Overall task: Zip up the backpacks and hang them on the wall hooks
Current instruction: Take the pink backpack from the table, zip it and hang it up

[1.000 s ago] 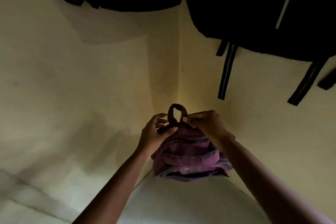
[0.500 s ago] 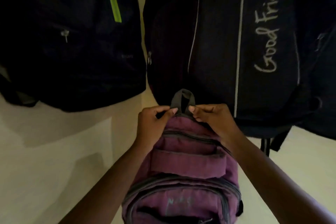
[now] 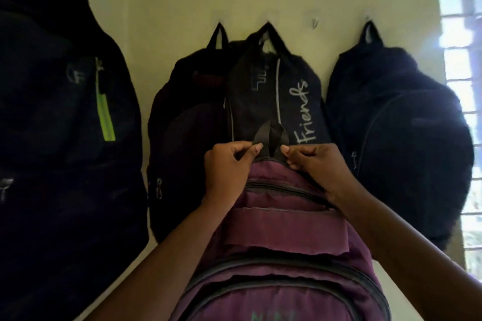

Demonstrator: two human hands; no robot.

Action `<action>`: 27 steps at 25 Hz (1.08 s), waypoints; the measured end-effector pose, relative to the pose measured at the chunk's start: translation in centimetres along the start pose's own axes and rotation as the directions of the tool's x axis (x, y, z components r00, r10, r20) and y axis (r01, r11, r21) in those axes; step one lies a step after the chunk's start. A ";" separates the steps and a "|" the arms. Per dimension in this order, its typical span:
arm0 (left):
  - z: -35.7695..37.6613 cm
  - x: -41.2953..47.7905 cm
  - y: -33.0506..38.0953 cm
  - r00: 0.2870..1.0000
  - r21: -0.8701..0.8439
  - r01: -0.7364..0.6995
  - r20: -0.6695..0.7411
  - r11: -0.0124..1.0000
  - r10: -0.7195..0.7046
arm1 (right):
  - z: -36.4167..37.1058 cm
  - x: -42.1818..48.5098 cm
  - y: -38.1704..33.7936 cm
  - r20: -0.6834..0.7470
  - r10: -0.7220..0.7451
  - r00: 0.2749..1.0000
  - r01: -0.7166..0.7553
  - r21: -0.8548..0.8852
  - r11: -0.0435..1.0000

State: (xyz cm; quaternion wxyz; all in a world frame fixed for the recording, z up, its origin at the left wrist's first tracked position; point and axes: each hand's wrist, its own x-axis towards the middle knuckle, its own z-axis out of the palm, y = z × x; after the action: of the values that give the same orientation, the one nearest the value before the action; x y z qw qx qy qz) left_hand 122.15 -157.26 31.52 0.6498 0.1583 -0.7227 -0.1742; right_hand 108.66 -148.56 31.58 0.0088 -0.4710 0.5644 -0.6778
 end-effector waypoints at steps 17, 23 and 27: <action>19.6 21.5 7.8 0.938 0.156 -0.304 -0.123 0.940 0.323 | -12.5 24.0 -4.6 -0.327 -0.429 0.842 0.293 -0.391 0.873; 22.3 27.2 8.0 0.925 0.243 -0.306 -0.151 0.920 0.348 | -12.6 31.0 -5.4 -0.378 -0.433 0.818 0.326 -0.315 0.891; 22.9 31.1 8.8 0.925 0.260 -0.298 -0.159 0.919 0.345 | -12.9 34.0 -7.3 -0.407 -0.434 0.804 0.338 -0.287 0.896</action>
State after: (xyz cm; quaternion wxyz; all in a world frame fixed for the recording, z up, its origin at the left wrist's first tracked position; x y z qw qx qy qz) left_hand 96.08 -162.54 60.88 0.7168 0.1279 -0.6844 0.0375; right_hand 85.17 -154.70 59.65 -0.3114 -0.4005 0.5070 -0.6968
